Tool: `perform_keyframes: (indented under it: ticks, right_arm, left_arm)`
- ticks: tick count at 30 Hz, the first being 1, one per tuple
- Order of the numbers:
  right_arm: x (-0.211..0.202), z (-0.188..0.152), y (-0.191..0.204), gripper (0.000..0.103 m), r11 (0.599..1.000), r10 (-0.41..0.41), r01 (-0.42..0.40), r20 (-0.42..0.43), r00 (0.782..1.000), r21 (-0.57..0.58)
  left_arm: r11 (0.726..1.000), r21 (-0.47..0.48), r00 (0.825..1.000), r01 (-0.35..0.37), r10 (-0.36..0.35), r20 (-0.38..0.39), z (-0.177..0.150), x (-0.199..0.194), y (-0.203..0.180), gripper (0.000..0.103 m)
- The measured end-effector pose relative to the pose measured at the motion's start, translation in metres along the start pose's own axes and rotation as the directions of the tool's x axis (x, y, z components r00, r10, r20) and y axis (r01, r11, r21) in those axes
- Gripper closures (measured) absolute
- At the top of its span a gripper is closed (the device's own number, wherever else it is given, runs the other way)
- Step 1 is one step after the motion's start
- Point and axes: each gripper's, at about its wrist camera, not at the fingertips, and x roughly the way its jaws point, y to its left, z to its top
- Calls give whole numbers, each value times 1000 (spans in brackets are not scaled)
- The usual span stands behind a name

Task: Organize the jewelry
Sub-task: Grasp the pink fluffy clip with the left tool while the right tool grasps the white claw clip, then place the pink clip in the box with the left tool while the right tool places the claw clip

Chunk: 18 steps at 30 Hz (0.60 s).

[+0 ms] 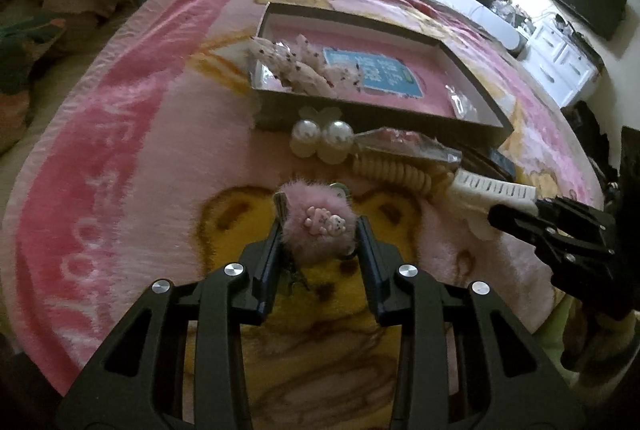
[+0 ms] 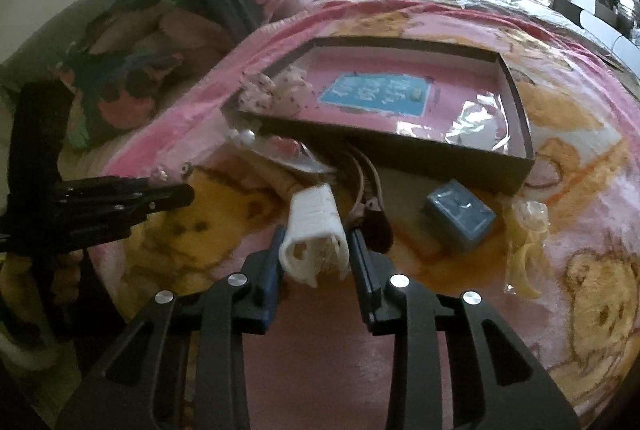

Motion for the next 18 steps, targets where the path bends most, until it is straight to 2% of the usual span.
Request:
perform_keyframes:
  ticks: [5,10,15,18]
  right_arm:
    - [-16,-3,-1,74,1000,6,-6,10,1000,21]
    - [-21,-12,-22,74,994,-7,9,-18,1000,108]
    - [-27,-25,-49,74,973,56,-50,-20,998,226]
    - [-39,-26,-56,76,970,53,-53,5,999,239]
  left_arm:
    - [1000,-18,1000,5,-4,30,6,-12,6,76]
    - [1000,-26,999,5,-4,46,11,-18,9,76]
    - [1000,-27,999,13,-12,36,12,-16,9,76]
    - [1000,-15,999,15,-15,32,15,-14,6,76]
